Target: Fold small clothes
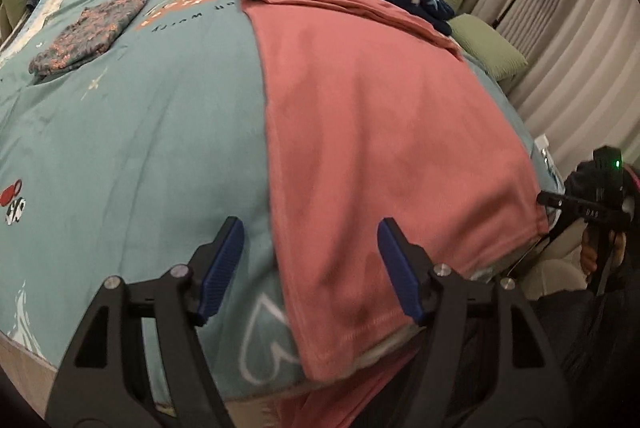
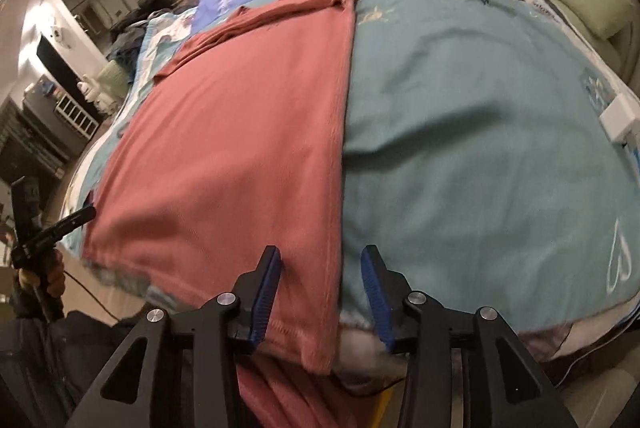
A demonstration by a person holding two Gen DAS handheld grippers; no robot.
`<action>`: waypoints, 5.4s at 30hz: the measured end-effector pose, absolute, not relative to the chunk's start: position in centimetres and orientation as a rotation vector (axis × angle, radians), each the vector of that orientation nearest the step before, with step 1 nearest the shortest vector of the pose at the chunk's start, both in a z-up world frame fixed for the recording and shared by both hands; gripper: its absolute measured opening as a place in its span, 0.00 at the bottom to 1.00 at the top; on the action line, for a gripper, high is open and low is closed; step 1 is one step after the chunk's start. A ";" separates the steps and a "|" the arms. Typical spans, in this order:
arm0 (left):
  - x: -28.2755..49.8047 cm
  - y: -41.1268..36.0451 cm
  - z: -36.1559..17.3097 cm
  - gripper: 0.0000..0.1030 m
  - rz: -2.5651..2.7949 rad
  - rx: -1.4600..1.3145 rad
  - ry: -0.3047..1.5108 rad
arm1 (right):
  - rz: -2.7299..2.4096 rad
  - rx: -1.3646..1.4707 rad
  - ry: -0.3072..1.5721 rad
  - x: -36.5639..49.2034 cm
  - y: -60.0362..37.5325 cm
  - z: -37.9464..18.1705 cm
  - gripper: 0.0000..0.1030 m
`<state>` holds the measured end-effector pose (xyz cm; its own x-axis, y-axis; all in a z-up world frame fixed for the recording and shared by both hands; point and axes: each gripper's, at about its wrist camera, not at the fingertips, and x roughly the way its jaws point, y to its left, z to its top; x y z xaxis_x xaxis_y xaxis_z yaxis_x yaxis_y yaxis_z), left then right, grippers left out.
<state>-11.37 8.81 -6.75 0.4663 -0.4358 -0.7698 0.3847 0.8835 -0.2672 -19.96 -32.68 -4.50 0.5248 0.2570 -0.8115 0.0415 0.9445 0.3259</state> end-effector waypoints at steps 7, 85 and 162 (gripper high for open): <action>-12.4 7.7 -7.1 0.68 -0.476 0.009 0.965 | 0.181 0.386 1.039 -20.0 -32.8 -5.2 0.41; 19.4 2.7 3.2 0.06 -0.490 -0.220 0.823 | 0.291 0.602 0.724 11.2 -39.4 4.6 0.05; 29.2 4.6 -2.0 0.08 -0.219 -0.360 0.866 | 0.062 0.722 0.858 18.9 -44.5 -2.0 0.26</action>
<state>29.16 4.60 -2.05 0.6310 -0.3304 -0.7019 0.0423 0.9181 -0.3942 18.93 -44.49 -2.03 0.6671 0.3281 -0.6688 0.2291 0.7639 0.6033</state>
